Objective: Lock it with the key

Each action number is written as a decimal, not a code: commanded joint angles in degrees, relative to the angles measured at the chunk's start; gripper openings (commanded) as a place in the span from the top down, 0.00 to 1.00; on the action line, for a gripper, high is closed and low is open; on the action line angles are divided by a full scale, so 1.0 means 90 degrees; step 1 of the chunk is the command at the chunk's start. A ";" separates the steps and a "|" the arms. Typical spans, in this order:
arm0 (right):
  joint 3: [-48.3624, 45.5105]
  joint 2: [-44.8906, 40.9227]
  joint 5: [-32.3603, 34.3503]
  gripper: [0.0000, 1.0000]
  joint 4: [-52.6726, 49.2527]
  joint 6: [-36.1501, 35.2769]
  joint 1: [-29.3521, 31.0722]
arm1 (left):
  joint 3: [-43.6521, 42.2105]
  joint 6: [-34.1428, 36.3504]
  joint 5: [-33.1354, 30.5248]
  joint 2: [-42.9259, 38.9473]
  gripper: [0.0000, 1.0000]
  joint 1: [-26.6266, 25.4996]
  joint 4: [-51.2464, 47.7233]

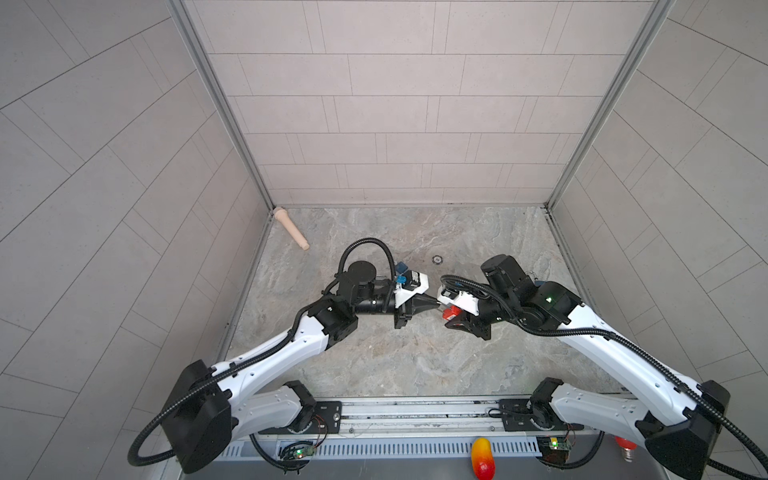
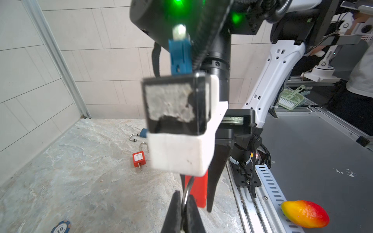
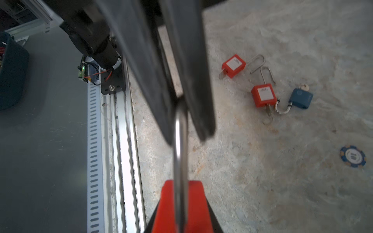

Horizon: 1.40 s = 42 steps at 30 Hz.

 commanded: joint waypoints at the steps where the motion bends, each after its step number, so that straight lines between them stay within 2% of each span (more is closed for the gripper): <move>1: 0.0250 -0.0206 -0.0606 1.00 0.1230 0.0358 0.0013 | -0.0126 0.0524 0.0003 -0.0070 1.00 -0.0220 -0.0471; 12: 0.0306 -0.0172 -0.0249 1.00 0.1608 0.0026 -0.0053 | -0.0188 0.0308 0.0259 0.0098 1.00 -0.0257 -0.0721; 17: 0.0376 -0.0008 0.0058 0.98 0.1461 -0.0080 -0.0053 | -0.0430 -0.0253 -0.0196 -0.0044 1.00 -0.0210 0.0021; 19: 0.0220 -0.0130 0.0273 0.91 0.1399 -0.0067 -0.0075 | -0.0425 -0.0377 -0.0291 -0.0120 1.00 -0.0139 0.0071; 20: 0.0122 -0.0216 0.0402 0.82 0.1354 -0.0052 -0.0082 | -0.0425 -0.0497 -0.0288 -0.0154 1.00 -0.0058 0.0142; 23: -0.0162 -0.0538 0.0747 0.67 0.1165 0.0039 -0.0092 | -0.0463 -0.1100 -0.0124 -0.0205 1.00 0.0319 0.0645; 26: -0.0530 -0.1050 0.0937 0.57 0.1067 0.0196 -0.0097 | -0.0532 -0.1646 0.0130 -0.0189 1.00 0.0748 0.1208; 28: -0.0746 -0.1424 0.1066 0.53 0.0990 0.0353 -0.0102 | -0.0441 -0.1639 0.0238 -0.0190 1.00 0.0884 0.1107; 35: -0.1440 -0.2505 0.1818 0.55 0.1047 0.0581 -0.0102 | -0.0104 -0.1577 0.0496 -0.0091 1.00 0.0954 0.0775; 42: -0.1234 -0.2211 0.1866 0.64 0.1357 0.0440 -0.0102 | -0.0048 -0.1571 0.0599 -0.0145 1.00 0.0763 0.0586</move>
